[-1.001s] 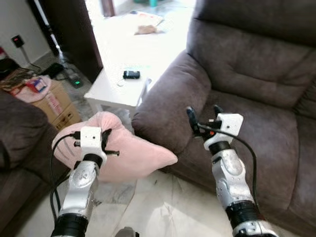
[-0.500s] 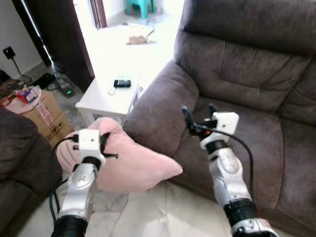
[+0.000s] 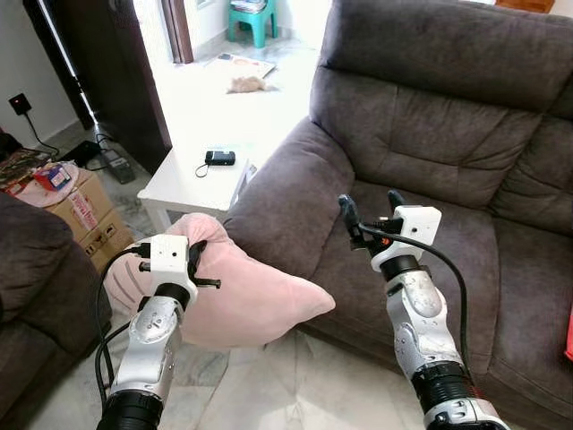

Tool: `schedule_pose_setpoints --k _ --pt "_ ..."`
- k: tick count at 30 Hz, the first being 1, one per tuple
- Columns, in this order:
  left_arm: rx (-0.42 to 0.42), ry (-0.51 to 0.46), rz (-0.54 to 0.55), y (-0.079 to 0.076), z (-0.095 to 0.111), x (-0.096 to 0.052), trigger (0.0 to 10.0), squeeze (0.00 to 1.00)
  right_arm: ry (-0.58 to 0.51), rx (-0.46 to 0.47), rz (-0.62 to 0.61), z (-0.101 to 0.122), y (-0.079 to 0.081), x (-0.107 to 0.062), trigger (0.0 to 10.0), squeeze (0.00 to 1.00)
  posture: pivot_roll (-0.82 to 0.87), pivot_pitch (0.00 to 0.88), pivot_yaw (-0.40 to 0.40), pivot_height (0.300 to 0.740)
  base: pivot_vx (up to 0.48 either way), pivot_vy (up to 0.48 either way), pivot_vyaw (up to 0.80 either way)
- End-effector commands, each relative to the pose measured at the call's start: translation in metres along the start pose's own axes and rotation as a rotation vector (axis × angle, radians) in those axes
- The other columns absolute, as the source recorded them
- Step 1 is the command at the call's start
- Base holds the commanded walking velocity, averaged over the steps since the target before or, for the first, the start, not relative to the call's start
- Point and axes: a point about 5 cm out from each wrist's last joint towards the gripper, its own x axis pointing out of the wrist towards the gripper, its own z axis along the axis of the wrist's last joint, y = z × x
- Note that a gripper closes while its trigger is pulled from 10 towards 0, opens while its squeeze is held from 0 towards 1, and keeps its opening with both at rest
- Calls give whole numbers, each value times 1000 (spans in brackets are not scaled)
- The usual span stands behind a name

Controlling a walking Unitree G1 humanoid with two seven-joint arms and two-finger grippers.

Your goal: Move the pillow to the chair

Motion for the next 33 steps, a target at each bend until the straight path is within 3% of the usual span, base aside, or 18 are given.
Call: schedule_pose_setpoints --k 1,5,6,7,15,20,26,27,28,29,33 --pt "7 -125 -20 -1 30 6 10000 0 66 -18 32 -11 1 -5 10000 0 76 47 -13 740 0 0 0" --pt "1 -127 -48 -3 33 7 10000 0 284 -263 248 -38 -3 -22 10000 0 73 44 -15 740 0 0 0" --pt "1 -127 -48 -3 33 7 10000 0 284 -263 248 -38 -3 -22 10000 0 73 44 -15 740 0 0 0" --pt "4 -125 -51 -3 32 7 10000 0 347 -332 346 -46 -4 -31 10000 0 68 41 -16 740 0 0 0" --pt "-11 -130 -89 -6 38 10 10000 0 524 -367 478 -73 -9 -60 10000 0 58 23 -15 740 0 0 0" --pt "-30 -144 -183 -13 47 11 10000 0 591 -366 487 -88 -6 -73 10000 0 52 15 -11 740 0 0 0" --pt "-51 -159 -208 -15 52 10 10000 0 689 -429 481 -104 -10 -89 10000 0 59 26 -17 740 0 0 0" --pt "-51 -155 -210 -14 52 10 10000 0 692 -420 474 -105 -10 -90 10000 286 59 31 -19 740 0 0 0" --pt "-52 -152 -212 -14 52 9 10000 0 695 -413 470 -106 -10 -91 10000 286 59 31 -19 740 0 0 0" --pt "-53 -147 -222 -15 51 8 10000 0 692 -409 457 -106 -10 -91 10000 1000 58 37 -22 740 0 0 0" --pt "-55 -138 -242 -16 51 6 10000 0 706 -454 459 -109 -11 -93 10000 1000 63 46 -25 740 0 0 0"
